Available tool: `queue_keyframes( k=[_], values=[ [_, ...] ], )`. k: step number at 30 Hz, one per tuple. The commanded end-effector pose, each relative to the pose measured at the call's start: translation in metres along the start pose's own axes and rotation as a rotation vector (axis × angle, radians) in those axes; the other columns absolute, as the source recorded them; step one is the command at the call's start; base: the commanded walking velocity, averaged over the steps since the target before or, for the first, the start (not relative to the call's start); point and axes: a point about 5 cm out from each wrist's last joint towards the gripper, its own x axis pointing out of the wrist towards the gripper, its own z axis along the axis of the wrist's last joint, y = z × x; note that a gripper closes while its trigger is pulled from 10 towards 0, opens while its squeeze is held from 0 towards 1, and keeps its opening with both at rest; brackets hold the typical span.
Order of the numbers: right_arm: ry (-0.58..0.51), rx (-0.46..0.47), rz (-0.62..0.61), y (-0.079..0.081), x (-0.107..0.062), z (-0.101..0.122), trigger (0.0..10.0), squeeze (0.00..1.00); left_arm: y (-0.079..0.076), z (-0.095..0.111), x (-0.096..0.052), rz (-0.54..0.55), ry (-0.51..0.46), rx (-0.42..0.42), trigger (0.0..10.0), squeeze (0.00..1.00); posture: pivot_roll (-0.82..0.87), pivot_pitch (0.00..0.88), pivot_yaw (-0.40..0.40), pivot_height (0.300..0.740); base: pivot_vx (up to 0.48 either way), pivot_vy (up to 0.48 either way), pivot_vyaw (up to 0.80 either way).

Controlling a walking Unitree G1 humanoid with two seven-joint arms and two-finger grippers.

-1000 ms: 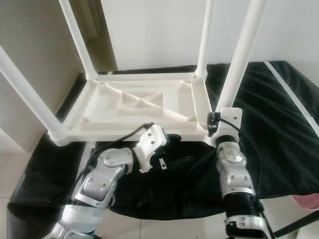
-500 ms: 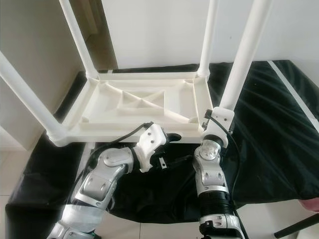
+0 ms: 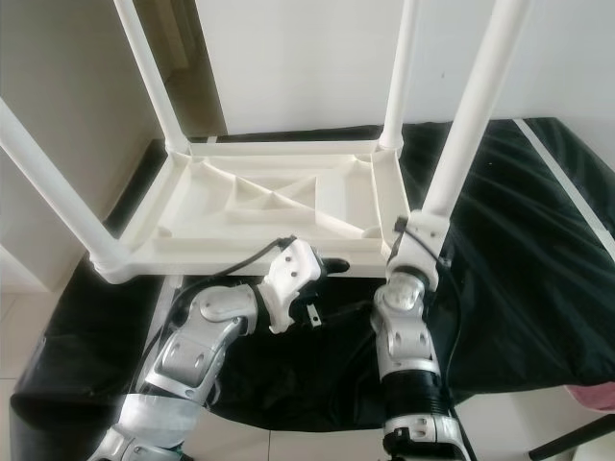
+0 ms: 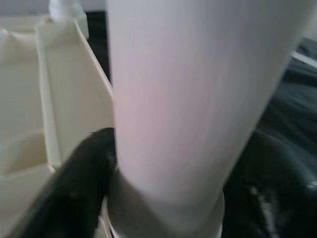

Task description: Building children table

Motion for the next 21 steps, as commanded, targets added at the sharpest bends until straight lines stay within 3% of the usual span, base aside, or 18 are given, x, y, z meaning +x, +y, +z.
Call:
queue_keyframes(
  k=[1, 4, 6, 8, 9, 12, 13, 17, 21],
  values=[
    [0.033, -0.022, -0.008, -0.003, -0.002, -0.009, 10.0, 1.0, 0.007, 0.005, 0.003, 0.11, -0.015, 0.017, 10.0, 0.0, -0.07, 0.0, 0.048, 0.74, 0.0, 0.0, 0.0],
    [0.017, -0.021, 0.064, -0.009, 0.0, -0.006, 10.0, 1.0, 0.007, 0.006, 0.002, 0.11, -0.02, 0.014, 10.0, 0.0, -0.07, 0.0, 0.047, 0.74, 0.0, 0.0, 0.0],
    [-0.026, -0.007, 0.143, -0.023, 0.002, -0.005, 10.0, 1.0, 0.006, 0.007, 0.0, 0.106, -0.029, 0.008, 10.0, 0.0, -0.07, 0.0, 0.046, 0.74, 0.0, 0.0, 0.0],
    [-0.026, -0.007, 0.143, -0.023, 0.002, -0.005, 10.0, 1.0, 0.006, 0.007, 0.0, 0.106, -0.029, 0.008, 10.0, 0.0, -0.07, 0.0, 0.046, 0.74, 0.0, 0.0, 0.0],
    [-0.075, 0.01, 0.267, -0.037, 0.004, -0.005, 10.0, 0.0, 0.006, 0.007, 0.0, 0.105, -0.03, 0.006, 10.0, 0.0, -0.07, 0.0, 0.047, 0.74, 0.0, 0.0, 0.0],
    [-0.106, 0.026, 0.372, -0.041, 0.003, -0.003, 10.0, 0.0, 0.006, 0.008, 0.001, 0.105, -0.031, 0.005, 10.0, 0.0, -0.07, 0.0, 0.049, 0.74, 0.0, 0.0, 0.0],
    [-0.107, 0.03, 0.457, -0.046, 0.003, -0.005, 10.0, 0.0, 0.006, 0.008, 0.001, 0.102, -0.033, 0.004, 10.0, 0.0, -0.07, 0.0, 0.051, 0.74, 0.0, 0.0, 0.0],
    [-0.105, 0.023, 0.518, -0.051, 0.005, -0.007, 10.0, 0.0, 0.005, 0.008, 0.002, 0.098, -0.033, 0.006, 10.0, 0.0, -0.08, 0.0, 0.051, 0.74, 0.0, 0.0, 0.0],
    [-0.133, -0.021, 0.68, -0.057, 0.007, -0.004, 10.0, 0.0, 0.003, 0.007, 0.003, 0.085, -0.033, 0.004, 10.0, 0.0, -0.08, 0.0, 0.056, 0.74, 0.0, 0.0, 0.0]
  ],
)
